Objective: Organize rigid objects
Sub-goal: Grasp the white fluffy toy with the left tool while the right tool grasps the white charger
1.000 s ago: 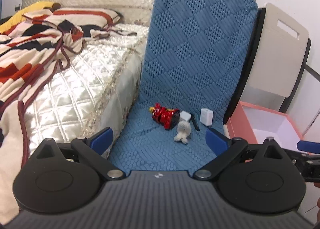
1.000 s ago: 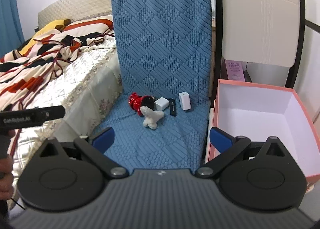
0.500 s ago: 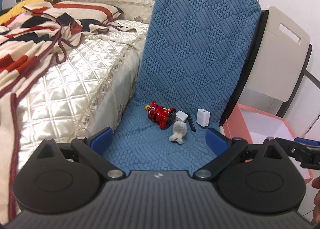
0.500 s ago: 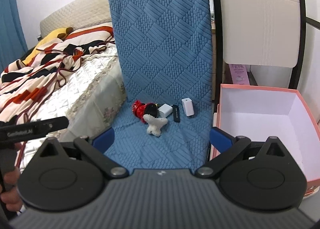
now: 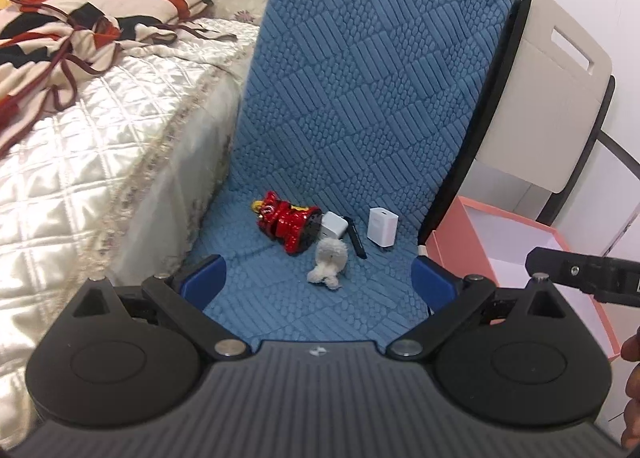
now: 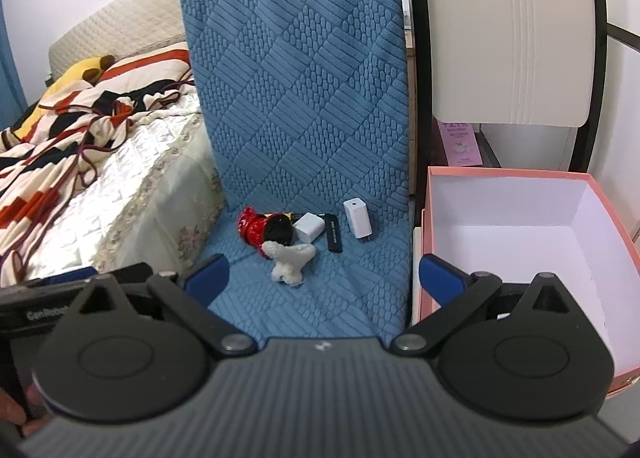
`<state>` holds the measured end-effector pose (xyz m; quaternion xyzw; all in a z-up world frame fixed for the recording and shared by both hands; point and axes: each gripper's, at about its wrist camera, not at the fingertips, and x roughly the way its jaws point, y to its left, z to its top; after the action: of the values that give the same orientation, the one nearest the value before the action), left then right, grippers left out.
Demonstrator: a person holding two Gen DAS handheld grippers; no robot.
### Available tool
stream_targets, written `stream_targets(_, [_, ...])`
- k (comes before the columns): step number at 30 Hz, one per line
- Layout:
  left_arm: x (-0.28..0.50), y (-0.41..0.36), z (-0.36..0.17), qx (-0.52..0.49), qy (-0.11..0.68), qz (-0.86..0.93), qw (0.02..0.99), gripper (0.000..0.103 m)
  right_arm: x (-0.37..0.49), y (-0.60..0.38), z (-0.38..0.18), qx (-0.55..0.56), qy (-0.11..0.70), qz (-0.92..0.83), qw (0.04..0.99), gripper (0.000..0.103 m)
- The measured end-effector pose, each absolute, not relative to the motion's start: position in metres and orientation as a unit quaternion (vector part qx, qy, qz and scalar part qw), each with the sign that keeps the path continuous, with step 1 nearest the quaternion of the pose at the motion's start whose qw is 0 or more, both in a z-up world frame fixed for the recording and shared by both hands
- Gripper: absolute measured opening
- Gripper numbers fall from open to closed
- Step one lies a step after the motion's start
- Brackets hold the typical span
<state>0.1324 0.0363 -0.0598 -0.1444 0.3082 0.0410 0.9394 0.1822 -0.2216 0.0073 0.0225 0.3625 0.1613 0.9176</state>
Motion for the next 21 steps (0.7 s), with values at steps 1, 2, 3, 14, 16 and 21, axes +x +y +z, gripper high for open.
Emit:
stream_targets(1, [0.137, 0.035, -0.062, -0.142, 0.309, 0.039, 0.939, 0.101, 0.184, -0.223, 0.005, 0.023, 0.364, 0.160, 0.917, 0.103])
stream_targets(2, [0.140, 0.034, -0.065, -0.140, 0.310, 0.038, 0.940, 0.101, 0.186, -0.223, 0.004, 0.024, 0.363, 0.160, 0.918, 0.103])
stream_targets(3, [0.144, 0.032, -0.068, -0.139, 0.311, 0.037, 0.940, 0.101, 0.188, -0.224, 0.002, 0.024, 0.362, 0.163, 0.917, 0.103])
stream_targets(14, [0.197, 0.034, -0.111, -0.130, 0.342, 0.059, 0.929, 0.101, 0.239, -0.221, -0.026, 0.044, 0.373, 0.189, 0.907, 0.102])
stream_targets(16, [0.207, 0.037, -0.118, -0.134, 0.345, 0.057, 0.927, 0.101, 0.250, -0.219, -0.033, 0.045, 0.375, 0.192, 0.906, 0.102])
stream_targets(21, [0.241, 0.032, -0.133, -0.127, 0.361, 0.037, 0.923, 0.101, 0.276, -0.212, -0.050, 0.052, 0.382, 0.192, 0.902, 0.099])
